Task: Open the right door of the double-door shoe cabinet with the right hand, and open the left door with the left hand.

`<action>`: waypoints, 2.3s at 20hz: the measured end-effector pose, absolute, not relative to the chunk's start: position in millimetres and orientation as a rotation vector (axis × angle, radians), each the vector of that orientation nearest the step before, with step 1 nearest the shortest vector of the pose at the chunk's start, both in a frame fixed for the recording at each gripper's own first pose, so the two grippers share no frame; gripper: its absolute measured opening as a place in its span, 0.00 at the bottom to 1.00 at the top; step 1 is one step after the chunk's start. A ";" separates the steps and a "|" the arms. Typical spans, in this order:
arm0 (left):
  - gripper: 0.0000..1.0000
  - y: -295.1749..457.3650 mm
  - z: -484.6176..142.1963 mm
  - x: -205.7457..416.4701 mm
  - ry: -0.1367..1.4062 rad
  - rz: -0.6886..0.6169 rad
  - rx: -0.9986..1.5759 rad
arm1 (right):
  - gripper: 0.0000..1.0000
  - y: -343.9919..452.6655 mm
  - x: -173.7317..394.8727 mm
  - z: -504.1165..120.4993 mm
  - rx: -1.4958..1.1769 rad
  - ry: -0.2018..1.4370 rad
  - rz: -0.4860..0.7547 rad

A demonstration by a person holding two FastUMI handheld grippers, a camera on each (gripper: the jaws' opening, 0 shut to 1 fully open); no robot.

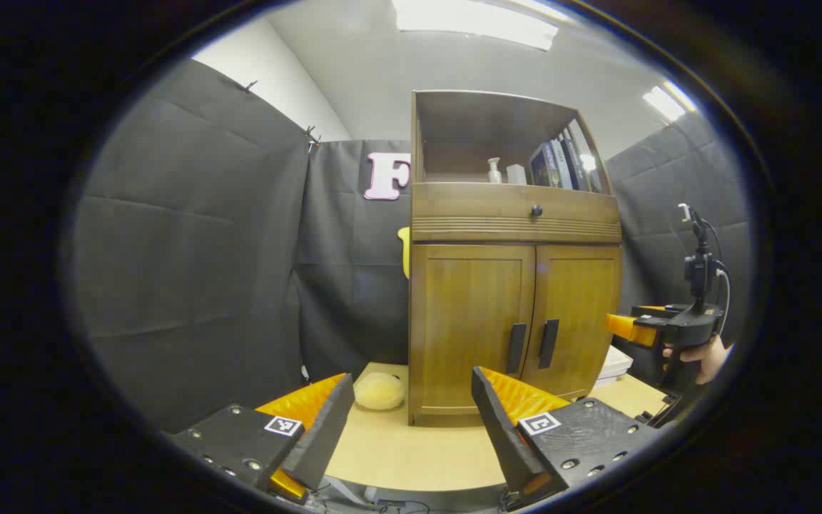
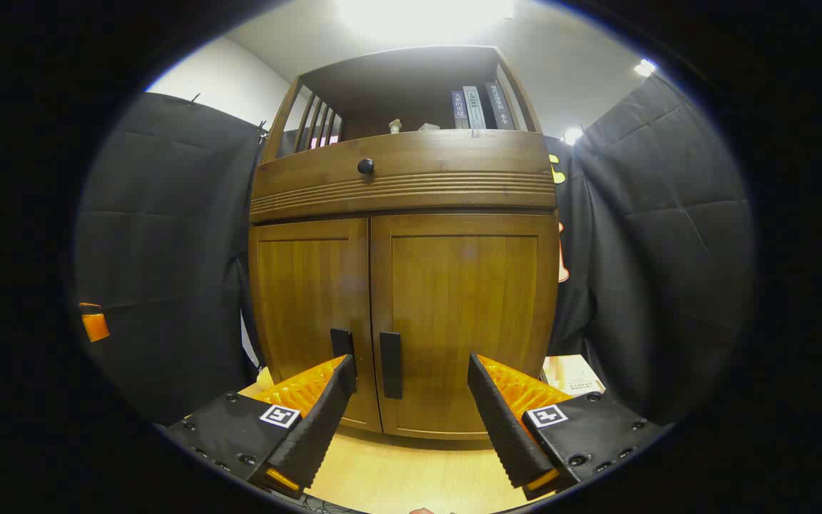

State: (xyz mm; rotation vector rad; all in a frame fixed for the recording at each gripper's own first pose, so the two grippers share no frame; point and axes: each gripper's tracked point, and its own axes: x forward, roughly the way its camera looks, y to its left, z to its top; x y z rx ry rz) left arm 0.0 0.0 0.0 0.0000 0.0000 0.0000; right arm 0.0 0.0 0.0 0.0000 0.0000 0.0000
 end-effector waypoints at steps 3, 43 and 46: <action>0.94 -5.1 -4.6 2.1 0.012 -0.004 0.010 | 0.97 -3.4 0.2 0.3 0.000 -0.003 -0.006; 0.94 -20.2 -79.0 29.3 0.178 0.144 -0.170 | 1.00 21.6 163.3 -24.1 -0.014 0.086 0.000; 0.94 -23.1 -82.6 37.4 0.187 0.153 -0.167 | 0.98 21.4 176.3 -41.2 0.001 0.119 0.004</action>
